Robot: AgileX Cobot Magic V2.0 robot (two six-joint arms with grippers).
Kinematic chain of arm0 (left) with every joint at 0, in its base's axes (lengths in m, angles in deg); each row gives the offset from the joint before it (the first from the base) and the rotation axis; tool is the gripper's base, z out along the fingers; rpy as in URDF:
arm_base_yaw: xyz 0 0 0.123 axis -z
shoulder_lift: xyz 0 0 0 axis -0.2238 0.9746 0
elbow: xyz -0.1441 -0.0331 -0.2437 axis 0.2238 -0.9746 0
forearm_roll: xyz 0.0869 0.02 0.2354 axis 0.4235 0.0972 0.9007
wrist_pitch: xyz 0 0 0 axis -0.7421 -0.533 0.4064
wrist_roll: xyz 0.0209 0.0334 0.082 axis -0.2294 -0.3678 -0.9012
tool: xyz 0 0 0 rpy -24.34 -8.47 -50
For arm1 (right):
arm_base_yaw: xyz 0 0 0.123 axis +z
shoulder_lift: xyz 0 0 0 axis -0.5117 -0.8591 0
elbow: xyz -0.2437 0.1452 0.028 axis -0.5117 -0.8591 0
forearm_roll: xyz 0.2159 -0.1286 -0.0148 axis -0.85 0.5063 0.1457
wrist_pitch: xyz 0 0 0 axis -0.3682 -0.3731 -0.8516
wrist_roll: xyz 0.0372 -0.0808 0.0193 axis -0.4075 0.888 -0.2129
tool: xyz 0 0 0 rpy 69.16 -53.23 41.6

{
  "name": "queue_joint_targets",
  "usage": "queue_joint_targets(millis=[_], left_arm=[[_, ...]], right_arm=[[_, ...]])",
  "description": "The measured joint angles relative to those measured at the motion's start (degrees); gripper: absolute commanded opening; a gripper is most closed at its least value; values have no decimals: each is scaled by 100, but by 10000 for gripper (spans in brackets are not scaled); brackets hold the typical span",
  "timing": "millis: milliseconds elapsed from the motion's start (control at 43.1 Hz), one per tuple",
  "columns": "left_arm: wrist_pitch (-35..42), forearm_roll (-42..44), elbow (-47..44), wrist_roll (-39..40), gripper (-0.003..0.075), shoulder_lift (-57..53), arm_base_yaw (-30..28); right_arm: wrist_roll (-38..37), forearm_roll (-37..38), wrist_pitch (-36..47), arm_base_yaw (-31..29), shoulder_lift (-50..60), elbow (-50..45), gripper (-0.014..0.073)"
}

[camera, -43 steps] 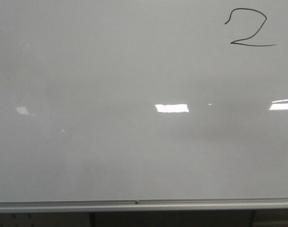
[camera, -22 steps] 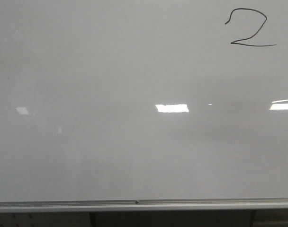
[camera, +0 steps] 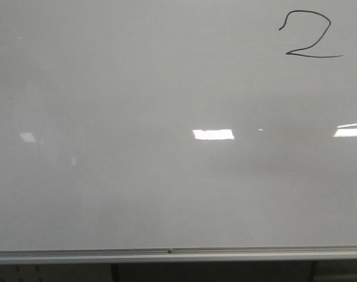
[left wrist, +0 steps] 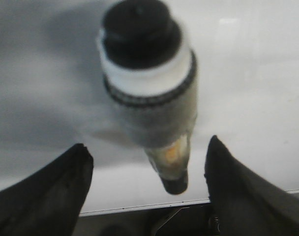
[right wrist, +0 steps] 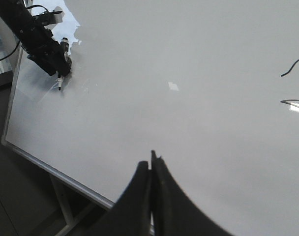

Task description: Write number 2 on whiteboard

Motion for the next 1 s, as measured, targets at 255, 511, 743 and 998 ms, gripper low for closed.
queue_joint_targets(millis=[255,511,743,998], left_arm=[[-11,68,0,25,465,-121,0],[20,-26,-142,99,260,-1017,0],[649,-809,-1032,-130,60,-2135,0],[1547,-1841,-2824,-1259,-20,-3696,0]], right_arm=[[0,0,0,0,0,0,-95],[0,0,0,0,0,0,-95],[0,0,0,0,0,0,-95],[0,0,0,0,0,0,-95]])
